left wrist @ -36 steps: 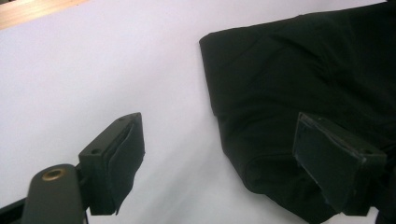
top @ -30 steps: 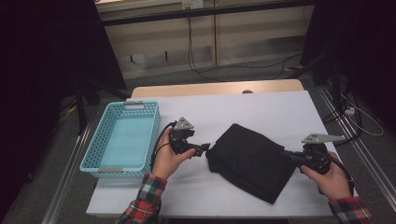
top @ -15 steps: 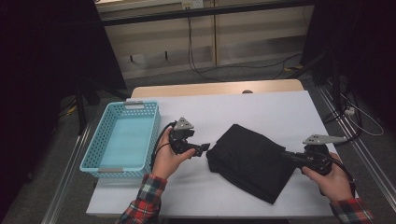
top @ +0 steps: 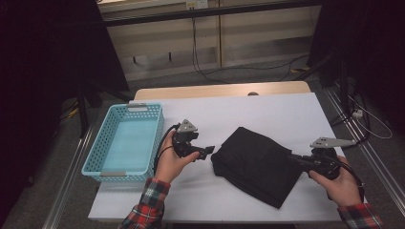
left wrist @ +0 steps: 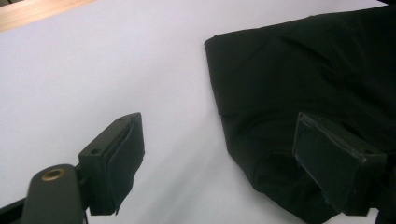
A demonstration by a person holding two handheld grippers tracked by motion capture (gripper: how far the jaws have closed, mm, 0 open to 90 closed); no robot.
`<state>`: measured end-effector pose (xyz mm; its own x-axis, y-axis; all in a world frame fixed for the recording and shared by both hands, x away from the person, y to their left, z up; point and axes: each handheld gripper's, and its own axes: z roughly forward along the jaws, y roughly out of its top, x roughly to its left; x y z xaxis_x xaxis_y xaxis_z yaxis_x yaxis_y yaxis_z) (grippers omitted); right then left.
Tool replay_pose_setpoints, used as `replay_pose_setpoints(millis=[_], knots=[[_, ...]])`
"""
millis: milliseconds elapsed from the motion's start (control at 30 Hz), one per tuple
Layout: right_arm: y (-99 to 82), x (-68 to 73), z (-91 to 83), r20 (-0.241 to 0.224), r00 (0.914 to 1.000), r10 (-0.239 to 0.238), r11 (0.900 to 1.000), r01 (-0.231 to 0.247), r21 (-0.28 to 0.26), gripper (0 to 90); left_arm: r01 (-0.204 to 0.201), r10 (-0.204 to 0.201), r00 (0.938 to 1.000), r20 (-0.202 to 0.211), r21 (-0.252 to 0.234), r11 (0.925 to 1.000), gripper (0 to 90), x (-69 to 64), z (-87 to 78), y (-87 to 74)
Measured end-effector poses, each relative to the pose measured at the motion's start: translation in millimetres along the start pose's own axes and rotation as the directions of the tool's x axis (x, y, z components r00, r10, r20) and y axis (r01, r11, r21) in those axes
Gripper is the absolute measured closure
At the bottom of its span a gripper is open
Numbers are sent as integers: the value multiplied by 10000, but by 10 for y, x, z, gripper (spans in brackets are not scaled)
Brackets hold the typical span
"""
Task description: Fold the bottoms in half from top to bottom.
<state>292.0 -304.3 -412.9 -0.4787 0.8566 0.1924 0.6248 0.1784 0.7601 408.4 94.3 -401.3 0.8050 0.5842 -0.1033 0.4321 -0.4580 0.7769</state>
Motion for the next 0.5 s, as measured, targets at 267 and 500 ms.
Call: replay_pose_setpoints(millis=[267,500], knots=[[-49,-10,-72,54,10000,8,10000,-8,-9,859,-65,65,10000,-72,-23,10000,169,6,-9,4],[-107,-54,-117,166,9998,146,9999,-147,41,859,-77,77,10000,10,16,10000,168,-26,23,12]])
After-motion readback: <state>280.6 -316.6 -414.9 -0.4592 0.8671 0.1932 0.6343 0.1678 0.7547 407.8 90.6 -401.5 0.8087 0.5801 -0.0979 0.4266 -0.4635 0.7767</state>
